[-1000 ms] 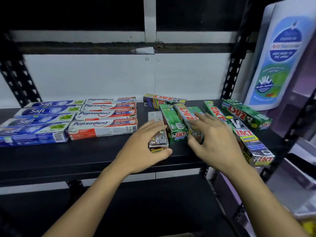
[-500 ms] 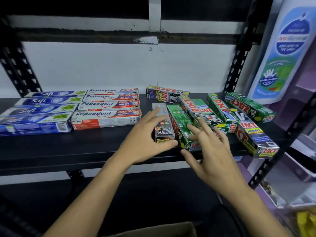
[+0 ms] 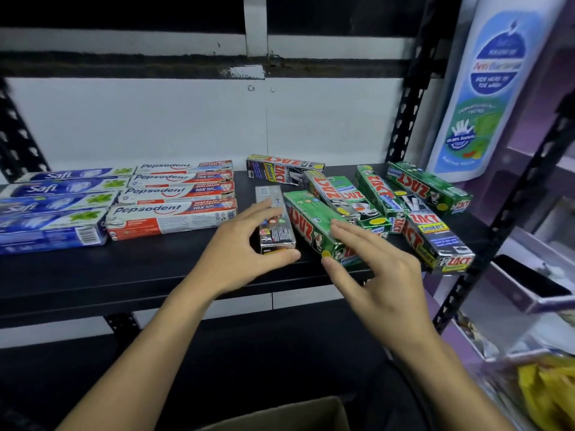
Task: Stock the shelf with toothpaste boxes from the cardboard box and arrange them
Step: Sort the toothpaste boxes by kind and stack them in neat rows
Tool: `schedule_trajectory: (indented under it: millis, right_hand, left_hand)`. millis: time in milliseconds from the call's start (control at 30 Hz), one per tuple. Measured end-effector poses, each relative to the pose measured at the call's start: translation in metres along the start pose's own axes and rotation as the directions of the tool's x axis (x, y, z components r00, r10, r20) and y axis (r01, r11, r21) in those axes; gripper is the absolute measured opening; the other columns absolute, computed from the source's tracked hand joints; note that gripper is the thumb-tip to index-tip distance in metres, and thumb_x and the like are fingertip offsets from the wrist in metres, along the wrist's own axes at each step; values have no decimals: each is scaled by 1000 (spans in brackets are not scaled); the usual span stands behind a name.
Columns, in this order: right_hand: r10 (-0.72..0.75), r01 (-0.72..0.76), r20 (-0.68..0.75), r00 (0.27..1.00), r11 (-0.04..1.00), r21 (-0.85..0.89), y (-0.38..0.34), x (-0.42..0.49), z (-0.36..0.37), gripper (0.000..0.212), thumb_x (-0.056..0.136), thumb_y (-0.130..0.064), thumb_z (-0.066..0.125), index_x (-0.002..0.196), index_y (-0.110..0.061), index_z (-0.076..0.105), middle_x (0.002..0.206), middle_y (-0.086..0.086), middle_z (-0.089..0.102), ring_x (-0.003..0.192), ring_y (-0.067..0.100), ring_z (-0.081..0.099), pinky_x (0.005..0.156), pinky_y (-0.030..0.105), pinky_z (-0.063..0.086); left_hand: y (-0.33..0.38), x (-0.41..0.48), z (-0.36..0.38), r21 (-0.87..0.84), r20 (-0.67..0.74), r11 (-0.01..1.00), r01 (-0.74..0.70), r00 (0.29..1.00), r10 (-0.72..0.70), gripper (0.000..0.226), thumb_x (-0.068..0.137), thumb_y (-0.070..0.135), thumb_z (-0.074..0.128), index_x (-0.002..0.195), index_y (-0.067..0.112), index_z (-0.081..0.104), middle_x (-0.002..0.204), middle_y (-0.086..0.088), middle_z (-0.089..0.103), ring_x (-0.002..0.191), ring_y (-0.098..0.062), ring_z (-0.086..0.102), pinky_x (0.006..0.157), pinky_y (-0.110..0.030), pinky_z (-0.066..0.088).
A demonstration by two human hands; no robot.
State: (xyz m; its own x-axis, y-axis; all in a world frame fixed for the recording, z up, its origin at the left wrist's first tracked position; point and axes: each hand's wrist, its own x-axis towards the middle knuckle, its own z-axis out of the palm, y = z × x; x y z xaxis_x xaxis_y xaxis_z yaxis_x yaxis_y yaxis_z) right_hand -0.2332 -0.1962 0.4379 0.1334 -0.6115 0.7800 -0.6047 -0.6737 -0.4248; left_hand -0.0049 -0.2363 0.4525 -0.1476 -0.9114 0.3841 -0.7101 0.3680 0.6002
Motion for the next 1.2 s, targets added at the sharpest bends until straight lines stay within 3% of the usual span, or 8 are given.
schedule_trajectory:
  millis: [233, 467, 567, 667, 733, 867, 1033, 1200]
  right_hand:
    - [-29, 35, -130, 991, 998, 47, 0, 20, -35, 34, 83, -12, 77, 117, -7, 70, 123, -2, 67, 118, 4, 60, 103, 24, 45]
    - [-28, -11, -223, 974, 985, -171, 49, 37, -64, 34, 85, -16, 75, 117, -6, 70, 123, 1, 67, 116, 9, 62, 104, 27, 45]
    - [40, -94, -207, 978, 961, -259, 72, 39, -79, 35, 84, -16, 76, 117, -6, 70, 122, 3, 68, 115, 11, 62, 105, 21, 42]
    - [147, -187, -160, 976, 945, -270, 90, 40, -93, 36, 83, -19, 76, 117, -11, 70, 120, -1, 68, 112, 5, 59, 103, 14, 38]
    - [251, -274, -124, 960, 933, -233, 101, 42, -101, 34, 82, -20, 77, 116, -15, 69, 119, -5, 68, 110, 5, 60, 100, 17, 41]
    - [385, -375, 7, 923, 902, -214, 119, 47, -111, 30, 84, -20, 75, 112, -20, 64, 123, -13, 65, 110, 8, 60, 97, 33, 48]
    - [441, -421, 55, 896, 883, -209, 129, 51, -112, 28, 86, -24, 73, 111, -22, 60, 127, -15, 62, 111, 11, 61, 94, 36, 49]
    - [501, -481, 61, 863, 853, -203, 135, 51, -112, 36, 84, -33, 74, 117, -29, 62, 122, -8, 66, 112, 12, 60, 96, 38, 49]
  left_hand:
    - [-2, 0, 3, -16, 4, 1000, -9, 1000, 9, 84, 62, 73, 75, 138, 45, 51, 152, 24, 38, 140, 5, 32, 116, -39, 35]
    - [8, 10, 3, 29, 66, 999, 27, 997, -29, 81, 58, 70, 76, 132, 49, 50, 138, 25, 52, 121, 2, 54, 105, -34, 46]
    - [19, 18, 9, 21, 103, 1000, 23, 994, -25, 74, 60, 64, 80, 127, 55, 49, 116, 31, 60, 104, 7, 60, 97, -27, 50]
    - [29, 28, 18, 1, 137, 999, 32, 990, -32, 65, 62, 60, 81, 117, 64, 47, 111, 28, 63, 97, 7, 62, 91, -25, 52]
    - [32, 33, 23, -5, 135, 999, 34, 990, -33, 62, 64, 57, 82, 116, 61, 49, 109, 25, 65, 92, 6, 63, 87, -23, 53]
    - [29, 34, 31, -26, 85, 999, 28, 996, -26, 70, 65, 59, 81, 127, 50, 50, 120, 24, 61, 99, 6, 61, 88, -21, 50]
    - [25, 32, 35, -18, 61, 1000, -1, 998, 2, 80, 68, 59, 79, 139, 43, 47, 152, 24, 37, 125, 1, 49, 101, -23, 42]
    - [23, 31, 35, 0, 51, 1000, -22, 998, 22, 83, 67, 65, 76, 140, 43, 45, 154, 24, 33, 134, -3, 43, 110, -33, 41]
